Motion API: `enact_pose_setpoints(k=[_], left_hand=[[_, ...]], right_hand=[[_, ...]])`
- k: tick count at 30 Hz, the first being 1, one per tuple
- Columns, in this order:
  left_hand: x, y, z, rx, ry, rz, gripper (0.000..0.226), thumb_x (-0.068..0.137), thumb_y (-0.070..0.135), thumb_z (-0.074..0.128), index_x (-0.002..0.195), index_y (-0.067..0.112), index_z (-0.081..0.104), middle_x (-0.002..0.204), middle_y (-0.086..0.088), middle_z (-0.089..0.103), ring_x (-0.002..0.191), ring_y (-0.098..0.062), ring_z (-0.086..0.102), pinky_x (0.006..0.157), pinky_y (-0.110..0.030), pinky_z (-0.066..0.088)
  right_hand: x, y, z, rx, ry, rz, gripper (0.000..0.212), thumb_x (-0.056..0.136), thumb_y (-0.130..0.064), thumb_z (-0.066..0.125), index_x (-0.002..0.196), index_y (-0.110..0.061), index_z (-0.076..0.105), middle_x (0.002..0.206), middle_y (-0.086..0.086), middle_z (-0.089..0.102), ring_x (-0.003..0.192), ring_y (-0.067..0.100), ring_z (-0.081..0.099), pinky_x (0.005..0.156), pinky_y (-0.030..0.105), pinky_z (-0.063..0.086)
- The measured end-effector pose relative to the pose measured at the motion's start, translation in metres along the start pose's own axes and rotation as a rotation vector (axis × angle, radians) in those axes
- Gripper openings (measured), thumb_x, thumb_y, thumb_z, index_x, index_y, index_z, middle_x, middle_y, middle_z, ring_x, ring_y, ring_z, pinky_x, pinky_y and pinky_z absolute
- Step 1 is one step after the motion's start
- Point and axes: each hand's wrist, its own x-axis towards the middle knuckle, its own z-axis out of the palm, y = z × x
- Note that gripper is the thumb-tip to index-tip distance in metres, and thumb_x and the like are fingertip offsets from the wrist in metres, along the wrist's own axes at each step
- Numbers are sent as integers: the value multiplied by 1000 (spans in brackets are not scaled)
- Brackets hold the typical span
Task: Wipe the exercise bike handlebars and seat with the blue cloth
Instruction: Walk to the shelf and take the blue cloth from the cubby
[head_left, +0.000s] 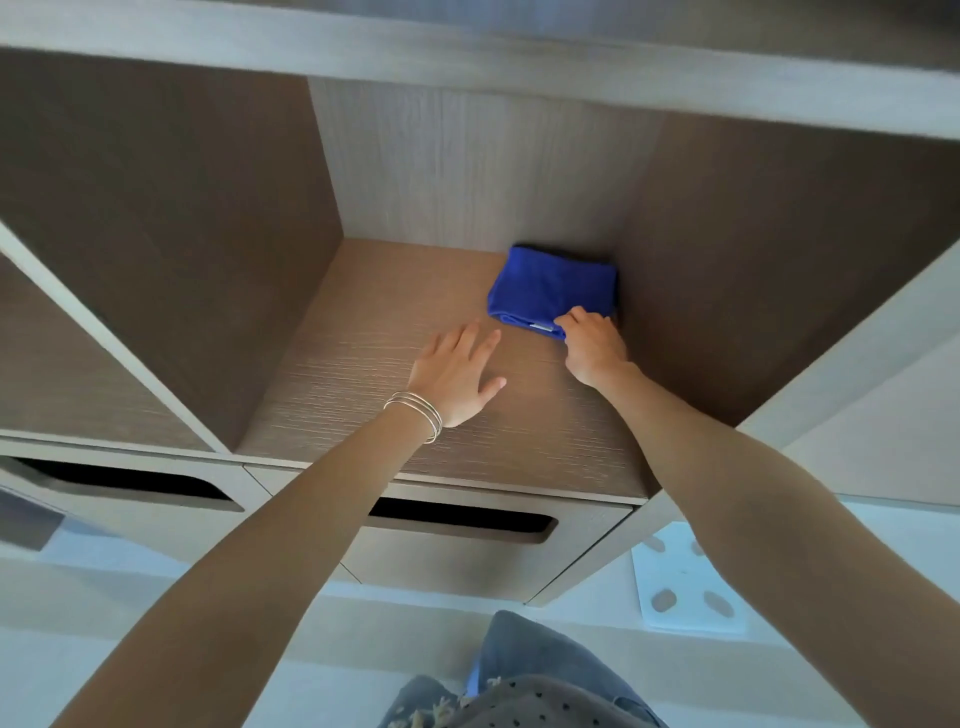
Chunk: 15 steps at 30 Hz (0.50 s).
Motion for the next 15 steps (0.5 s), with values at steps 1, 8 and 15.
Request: enact_pose_setpoints(k=[1, 8, 15], left_hand=[[-3, -2, -2, 0, -1, 4, 66, 94, 51, 33, 148, 17, 14, 155, -12, 20, 141, -30, 21, 115, -46, 23], [-48, -3, -8, 8, -8, 85, 66, 93, 50, 36, 147, 18, 16, 152, -10, 23, 134, -29, 31, 111, -44, 26], [-113, -2, -6, -10, -72, 161, 66, 94, 49, 37, 148, 17, 16, 156, -10, 18, 140, -26, 25, 110, -42, 28]], right_hand=[[-6, -2, 0, 14, 4, -11, 48, 88, -1, 57, 133, -13, 47, 132, 9, 49, 120, 30, 47, 108, 44, 36], [-77, -17, 9, 158, 51, -63, 51, 86, 6, 51, 132, -14, 49, 129, 6, 51, 120, 27, 45, 101, 34, 37], [-175, -50, 9, 250, 93, -55, 40, 89, 1, 47, 124, -14, 59, 125, 5, 58, 117, 28, 48, 93, 39, 43]])
